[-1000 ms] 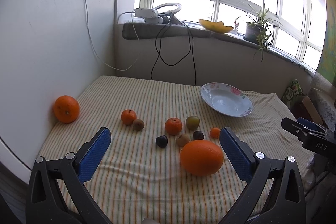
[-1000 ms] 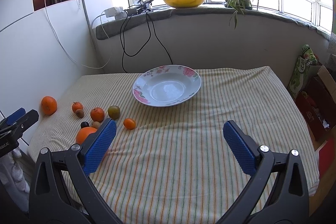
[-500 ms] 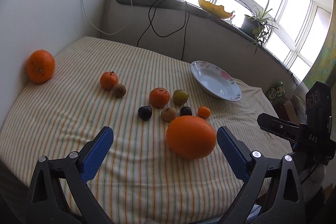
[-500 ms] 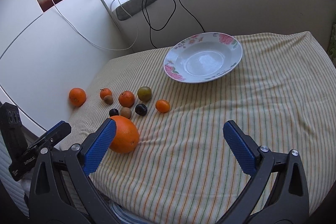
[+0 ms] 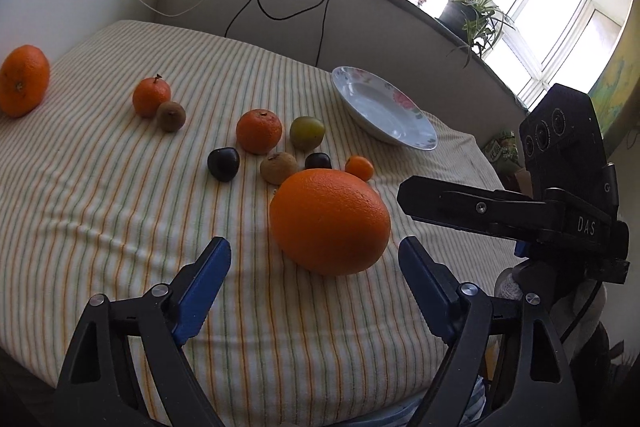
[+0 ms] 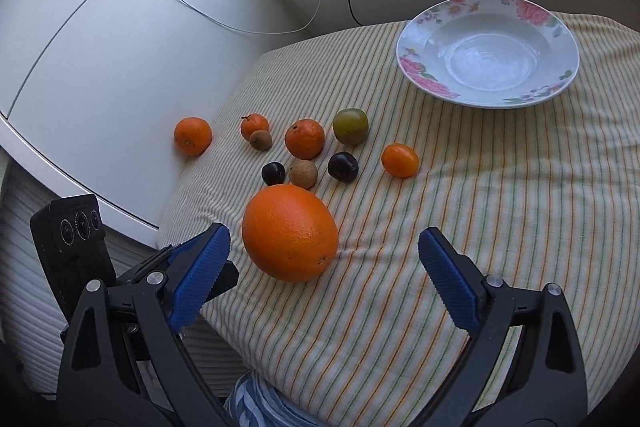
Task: Organize fruits
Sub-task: 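Close the right gripper around the large orange and lift it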
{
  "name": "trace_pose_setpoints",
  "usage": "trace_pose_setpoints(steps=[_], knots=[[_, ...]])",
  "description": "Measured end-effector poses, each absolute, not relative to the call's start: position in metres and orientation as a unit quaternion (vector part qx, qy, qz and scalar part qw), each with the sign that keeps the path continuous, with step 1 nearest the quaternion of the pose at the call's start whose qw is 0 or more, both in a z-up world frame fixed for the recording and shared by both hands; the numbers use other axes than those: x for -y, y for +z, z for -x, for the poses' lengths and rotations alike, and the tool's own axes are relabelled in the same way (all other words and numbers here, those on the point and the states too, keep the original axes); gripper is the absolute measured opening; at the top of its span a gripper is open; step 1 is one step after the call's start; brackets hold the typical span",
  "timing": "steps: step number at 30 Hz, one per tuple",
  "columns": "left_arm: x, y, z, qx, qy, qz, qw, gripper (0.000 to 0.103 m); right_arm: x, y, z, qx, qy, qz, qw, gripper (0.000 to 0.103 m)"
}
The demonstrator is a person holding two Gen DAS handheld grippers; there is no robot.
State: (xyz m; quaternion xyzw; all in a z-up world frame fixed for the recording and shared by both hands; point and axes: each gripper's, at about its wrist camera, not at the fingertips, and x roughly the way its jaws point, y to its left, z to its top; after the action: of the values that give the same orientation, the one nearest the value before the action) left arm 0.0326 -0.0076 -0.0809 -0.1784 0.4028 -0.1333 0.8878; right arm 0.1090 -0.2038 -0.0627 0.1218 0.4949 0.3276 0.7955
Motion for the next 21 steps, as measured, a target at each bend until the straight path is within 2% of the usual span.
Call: trace_pose_setpoints(steps=[10, 15, 21], knots=[[0.02, -0.089, -0.043, -0.415, -0.147, 0.173, 0.881, 0.08, 0.177, -0.082, -0.131, -0.541, 0.359, -0.116, 0.752, 0.096], [0.02, -0.094, -0.048, -0.42, -0.155, 0.177, 0.876, 0.07, 0.168, -0.092, -0.137, -0.558, 0.369, -0.118, 0.734, 0.092], [0.019, -0.095, -0.049, -0.419, -0.162, 0.177, 0.876, 0.069, 0.154, -0.098, -0.136, -0.567, 0.386, -0.104, 0.72, 0.078]])
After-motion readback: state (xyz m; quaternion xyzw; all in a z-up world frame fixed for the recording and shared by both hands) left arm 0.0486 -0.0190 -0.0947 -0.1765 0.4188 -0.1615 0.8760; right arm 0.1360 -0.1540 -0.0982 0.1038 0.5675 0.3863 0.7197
